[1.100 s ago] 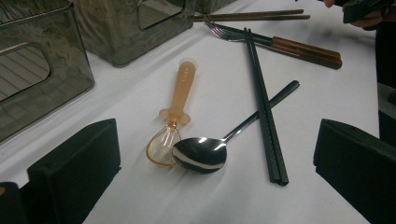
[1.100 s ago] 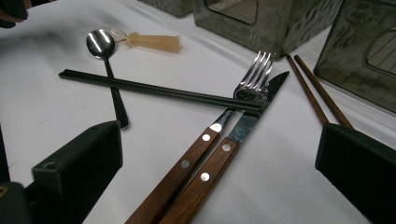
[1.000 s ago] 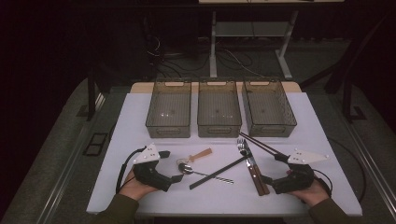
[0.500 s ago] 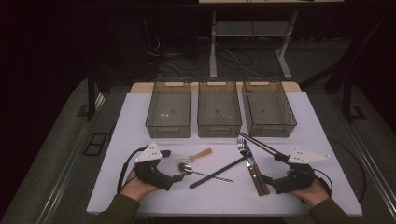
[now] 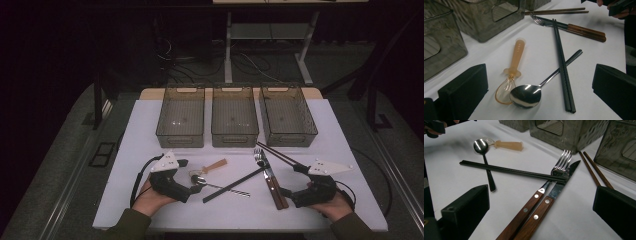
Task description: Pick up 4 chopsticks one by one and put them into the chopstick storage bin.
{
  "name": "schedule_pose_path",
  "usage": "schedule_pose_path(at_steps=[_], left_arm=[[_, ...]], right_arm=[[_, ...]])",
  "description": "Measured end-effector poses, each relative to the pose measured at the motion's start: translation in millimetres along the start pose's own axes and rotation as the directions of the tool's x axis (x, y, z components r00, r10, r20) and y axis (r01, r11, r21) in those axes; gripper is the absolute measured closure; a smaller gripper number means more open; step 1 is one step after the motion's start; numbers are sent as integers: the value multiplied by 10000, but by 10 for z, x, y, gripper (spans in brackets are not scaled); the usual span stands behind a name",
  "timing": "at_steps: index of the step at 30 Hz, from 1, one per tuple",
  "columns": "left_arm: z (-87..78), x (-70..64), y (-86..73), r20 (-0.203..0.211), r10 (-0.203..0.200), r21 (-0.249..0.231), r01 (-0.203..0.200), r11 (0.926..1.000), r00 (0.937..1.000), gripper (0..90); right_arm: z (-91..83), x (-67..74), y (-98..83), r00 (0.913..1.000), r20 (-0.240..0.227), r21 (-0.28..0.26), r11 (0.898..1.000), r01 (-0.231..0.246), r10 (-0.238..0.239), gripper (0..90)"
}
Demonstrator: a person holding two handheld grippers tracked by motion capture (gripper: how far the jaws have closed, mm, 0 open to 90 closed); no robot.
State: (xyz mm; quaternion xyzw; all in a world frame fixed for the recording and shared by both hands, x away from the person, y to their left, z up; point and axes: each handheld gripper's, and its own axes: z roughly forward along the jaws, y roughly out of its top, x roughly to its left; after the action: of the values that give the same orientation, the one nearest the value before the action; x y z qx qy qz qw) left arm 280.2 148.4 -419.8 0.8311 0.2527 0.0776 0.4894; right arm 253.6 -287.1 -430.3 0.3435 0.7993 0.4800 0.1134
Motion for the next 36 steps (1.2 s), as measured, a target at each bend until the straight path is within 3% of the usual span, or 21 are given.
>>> schedule_pose_path(at_steps=[7,10,18,22,36], left_arm=[[31,-4,55,-21,56,-105,-56,9999,10000,0],[50,-11,79,193,-111,-269,116,9996,9998,0],[143,-44,144,157,128,-216,-125,9997,9998,27],[190,-59,174,43,248,-201,-247,9995,9997,98],[439,-147,249,403,418,245,-428,9988,9983,319]], right_arm=[[9,6,2,10000,-20,6,10000,6,-6,4],[11,7,2,10000,-18,8,10000,-36,36,4],[28,7,0,10000,-51,73,10000,-43,44,4],[25,5,-2,9999,-53,79,9999,-110,111,4],[23,-3,0,9999,-24,23,9999,-118,118,4]])
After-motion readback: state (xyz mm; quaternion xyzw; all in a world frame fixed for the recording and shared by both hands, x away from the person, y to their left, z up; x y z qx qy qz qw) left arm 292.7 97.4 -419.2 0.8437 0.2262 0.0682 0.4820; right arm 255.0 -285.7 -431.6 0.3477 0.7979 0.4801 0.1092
